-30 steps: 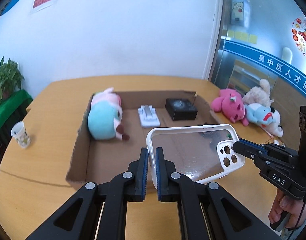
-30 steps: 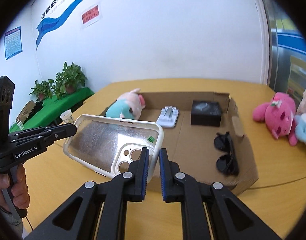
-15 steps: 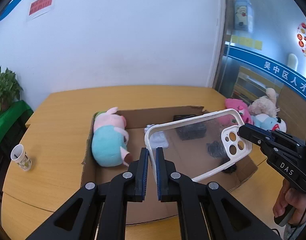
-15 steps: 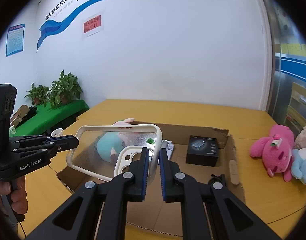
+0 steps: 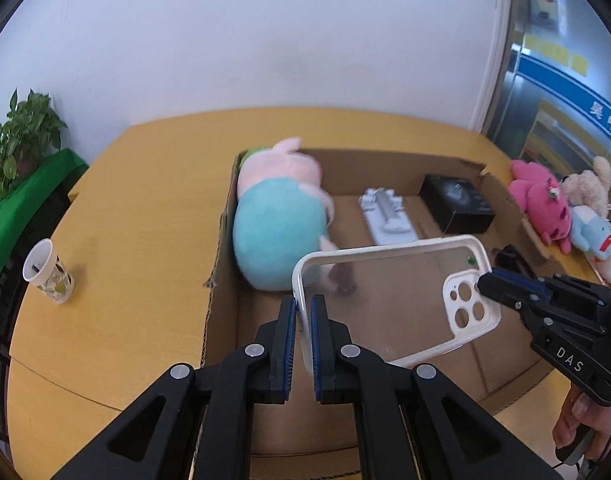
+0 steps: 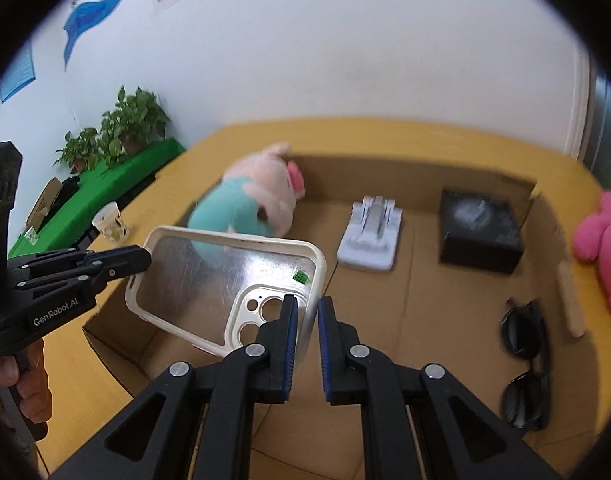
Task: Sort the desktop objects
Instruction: 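Lift the phone case with the right gripper over the box, then lower the phone case into the box and open the right gripper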
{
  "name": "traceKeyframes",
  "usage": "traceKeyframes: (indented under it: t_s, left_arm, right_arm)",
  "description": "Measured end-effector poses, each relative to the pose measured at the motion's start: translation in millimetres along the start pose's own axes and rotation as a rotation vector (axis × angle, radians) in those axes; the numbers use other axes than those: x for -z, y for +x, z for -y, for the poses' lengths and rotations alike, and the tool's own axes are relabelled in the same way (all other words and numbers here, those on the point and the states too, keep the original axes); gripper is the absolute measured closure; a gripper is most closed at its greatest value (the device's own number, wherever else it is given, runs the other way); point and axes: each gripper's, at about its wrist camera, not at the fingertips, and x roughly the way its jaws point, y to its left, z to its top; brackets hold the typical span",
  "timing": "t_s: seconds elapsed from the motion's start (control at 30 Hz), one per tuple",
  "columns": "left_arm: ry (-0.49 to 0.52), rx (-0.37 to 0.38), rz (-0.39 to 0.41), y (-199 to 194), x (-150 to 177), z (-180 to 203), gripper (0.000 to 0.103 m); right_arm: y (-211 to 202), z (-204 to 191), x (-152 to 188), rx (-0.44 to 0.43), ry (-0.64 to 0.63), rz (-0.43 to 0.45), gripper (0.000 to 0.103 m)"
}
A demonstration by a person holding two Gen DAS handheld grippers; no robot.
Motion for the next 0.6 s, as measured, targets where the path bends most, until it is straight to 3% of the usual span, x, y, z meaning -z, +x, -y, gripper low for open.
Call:
traceKeyframes:
  t_s: [0.17,0.4,0.47,0.53,0.57,0.6]
  left_arm:
    - [0.048,-0.079,-0.093,26,5,3,0.099]
    - [0.088,-0.168,-0.221,59,13,3,0.099]
    - [0.085,-0.19,-0.244,65,15,1,0.097]
    - [0.07,-0.167,-0.231,61,15,-1,0.096]
    - [0.057,-0.141,-0.227,60,14,-2,0.089]
    - [0.034,-0.125,-0.214,55,13,-5,0.076]
  right_arm:
    - [38,1,15,-0.034,0.059,-0.149,0.093]
    - [56,-5,24,-0.028,0.088,-0.216,0.09]
    - [62,-6,24,-0.045,0.094,-0.232,0.085]
    - [60,-12,25,-0.115,0.085,-0.245,0.077]
    - [55,-17,25,-0.125,0.065,-0.24,0.072]
    - [45,-21,26,-0.123,0.037,-0.215,0.059]
